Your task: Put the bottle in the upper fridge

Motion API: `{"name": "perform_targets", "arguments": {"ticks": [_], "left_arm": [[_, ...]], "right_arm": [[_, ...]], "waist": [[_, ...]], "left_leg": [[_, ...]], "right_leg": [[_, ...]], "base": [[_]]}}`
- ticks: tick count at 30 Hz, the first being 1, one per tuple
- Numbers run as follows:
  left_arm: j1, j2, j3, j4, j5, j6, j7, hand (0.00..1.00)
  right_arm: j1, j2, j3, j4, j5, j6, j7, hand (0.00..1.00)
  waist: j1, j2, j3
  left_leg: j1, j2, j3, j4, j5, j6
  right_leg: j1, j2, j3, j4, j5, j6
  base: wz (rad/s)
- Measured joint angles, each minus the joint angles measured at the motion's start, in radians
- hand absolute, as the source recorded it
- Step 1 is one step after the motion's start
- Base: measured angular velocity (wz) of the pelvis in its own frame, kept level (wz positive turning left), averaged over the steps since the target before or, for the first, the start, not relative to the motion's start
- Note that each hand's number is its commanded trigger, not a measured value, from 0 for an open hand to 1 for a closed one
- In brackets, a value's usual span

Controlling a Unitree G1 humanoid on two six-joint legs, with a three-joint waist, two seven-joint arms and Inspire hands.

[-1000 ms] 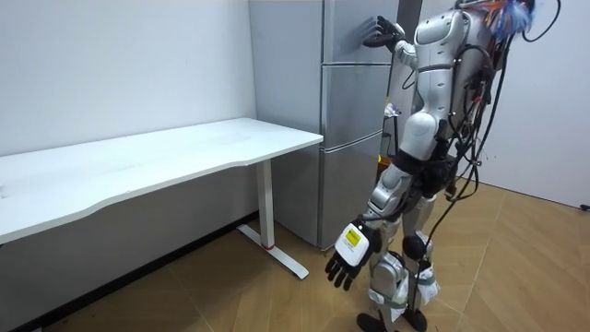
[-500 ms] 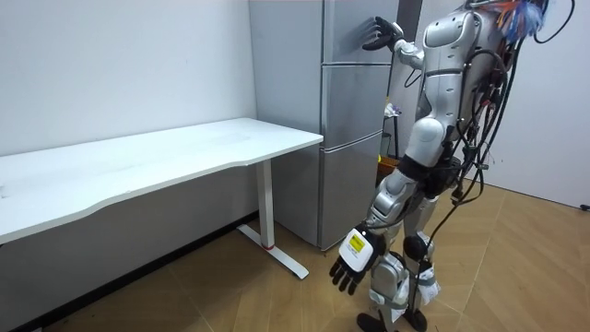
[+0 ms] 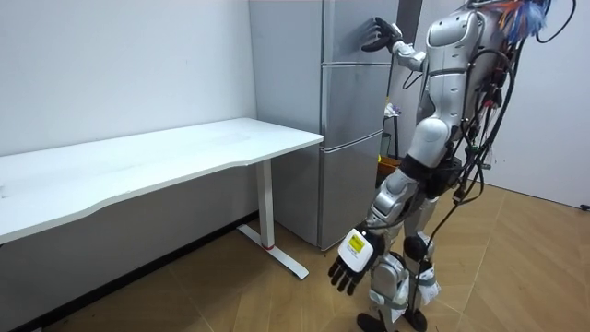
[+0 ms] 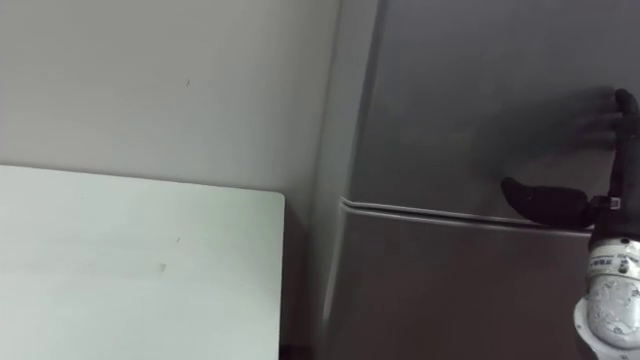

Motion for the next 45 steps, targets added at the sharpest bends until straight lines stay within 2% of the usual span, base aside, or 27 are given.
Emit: {"name": "perform_targets", "arguments": {"ticks": [3,6,10,14,15,18,23,25,28,30,32,33,34,38,41,44,45], "left_arm": [[0.009,-0.002,-0.007,-0.004,0.001,-0.001,0.009,0.0],[0.029,-0.003,0.011,-0.008,0.007,-0.003,0.02,0.0],[0.036,-0.006,0.052,-0.006,0.012,-0.005,0.041,0.0],[0.036,-0.006,0.061,-0.005,0.011,-0.008,0.063,0.0],[0.037,-0.007,0.061,-0.005,0.011,-0.008,0.064,0.0],[0.042,-0.009,0.077,-0.005,0.011,-0.009,0.064,0.0],[0.046,-0.016,0.091,-0.01,0.011,-0.032,0.066,0.0],[0.046,-0.025,0.091,-0.01,0.01,-0.04,0.077,0.0],[0.042,-0.048,0.091,-0.011,0.008,-0.052,0.11,0.0],[0.043,-0.06,0.091,-0.012,0.008,-0.052,0.128,0.0],[0.047,-0.068,0.091,-0.011,-0.003,-0.051,0.136,0.0],[0.05,-0.072,0.091,-0.01,-0.004,-0.051,0.142,0.0],[0.049,-0.074,0.091,-0.01,-0.003,-0.051,0.143,0.0],[0.047,-0.076,0.092,-0.009,-0.01,-0.051,0.142,0.0],[0.048,-0.078,0.101,-0.011,-0.011,-0.051,0.142,0.0],[0.054,-0.084,0.101,-0.01,-0.012,-0.051,0.143,0.0],[0.054,-0.085,0.101,-0.009,-0.012,-0.051,0.143,0.0]], "right_arm": [[0.007,0.0,-0.006,-0.009,0.062,0.011,-0.007,0.0],[0.017,-0.004,-0.02,-0.026,0.114,0.022,-0.021,0.0],[0.056,-0.004,-0.061,-0.025,0.192,0.021,-0.041,0.0],[0.124,-0.008,-0.084,-0.027,0.25,0.029,-0.06,0.0],[0.144,-0.008,-0.093,-0.028,0.274,0.037,-0.067,0.0],[0.163,-0.008,-0.109,-0.028,0.317,0.048,-0.092,0.0],[0.169,-0.009,-0.195,-0.028,0.379,0.038,-0.133,0.0],[0.215,-0.009,-0.222,-0.028,0.402,0.018,-0.157,0.0],[0.302,-0.006,-0.245,-0.027,0.436,0.017,-0.167,0.0],[0.361,-0.002,-0.254,-0.027,0.484,0.018,-0.168,0.0],[0.409,0.01,-0.26,-0.025,0.533,0.019,-0.177,0.0],[0.441,0.019,-0.269,-0.019,0.551,0.019,-0.18,0.0],[0.468,0.038,-0.282,0.001,0.55,0.017,-0.184,0.0],[0.525,0.098,-0.305,0.082,0.589,0.019,-0.184,0.0],[0.569,0.146,-0.306,0.147,0.626,0.019,-0.201,0.0],[0.598,0.171,-0.285,0.212,0.626,0.017,-0.207,0.0],[0.61,0.192,-0.285,0.23,0.616,0.017,-0.213,0.0]], "waist": [[-0.003,0.016,-0.0079],[-0.006,0.025,-0.0094],[-0.008,0.023,-0.008],[-0.01,0.017,-0.005],[-0.015,0.012,-0.0044],[-0.041,0.013,0.0012],[-0.072,0.015,0.0001],[-0.085,0.014,-0.0007],[-0.09,0.023,-0.0002],[-0.09,0.03,-0.0029],[-0.094,0.038,-0.0028],[-0.095,0.047,-0.0057],[-0.098,0.049,-0.0018],[-0.108,0.063,0.0029],[-0.108,0.069,0.0037],[-0.109,0.076,0.0027],[-0.109,0.076,0.0025]], "left_leg": [[0.001,-0.002,-0.001,-0.002,-0.001,0.002],[0.003,-0.005,-0.001,-0.013,0.002,0.005],[0.003,-0.007,-0.005,-0.015,0.003,0.005],[0.001,-0.008,-0.006,-0.024,0.003,0.005],[0.002,-0.009,-0.006,-0.028,0.003,0.005],[-0.002,-0.012,-0.005,-0.038,0.003,0.005],[0.0,-0.013,0.0,-0.043,0.003,0.004],[0.003,-0.013,0.004,-0.052,0.002,0.004],[0.005,-0.013,0.01,-0.059,0.001,0.004],[0.01,-0.012,0.016,-0.069,0.0,0.004],[0.018,-0.011,0.017,-0.07,-0.002,0.004],[0.021,-0.011,0.018,-0.069,-0.004,0.004],[0.026,-0.011,0.017,-0.067,-0.005,0.004],[0.031,-0.011,0.02,-0.058,-0.005,0.004],[0.032,-0.008,0.026,-0.053,-0.005,0.004],[0.032,-0.005,0.037,-0.055,-0.005,0.003],[0.032,-0.005,0.037,-0.056,-0.005,0.003]], "right_leg": [[0.006,0.001,0.007,-0.008,0.004,0.004],[0.005,0.0,0.008,-0.011,0.006,0.004],[0.005,-0.002,-0.004,-0.014,0.007,-0.001],[0.006,-0.004,-0.011,-0.016,0.005,-0.003],[0.005,-0.005,-0.012,-0.015,0.002,-0.002],[0.004,-0.006,-0.011,-0.013,0.0,-0.001],[0.004,-0.004,-0.01,-0.028,0.0,0.001],[0.008,-0.004,-0.009,-0.028,0.0,0.001],[0.006,-0.005,-0.008,-0.028,0.0,0.002],[0.008,-0.005,-0.007,-0.027,0.0,0.002],[0.015,-0.005,-0.005,-0.027,-0.001,0.003],[0.018,-0.005,-0.005,-0.027,-0.001,0.003],[0.024,-0.005,-0.006,-0.028,-0.001,0.004],[0.026,-0.006,0.004,-0.028,-0.009,0.007],[0.017,-0.003,0.02,-0.025,-0.02,0.014],[0.013,-0.002,0.02,-0.026,-0.013,0.009],[0.013,-0.003,0.02,-0.026,-0.012,0.007]], "base": [[0.0],[0.0],[0.09],[0.03],[0.0],[0.0],[0.0],[0.02],[-0.04],[-0.05],[-0.02],[0.0],[0.0],[-0.03],[-0.11],[-0.1],[0.0]]}}
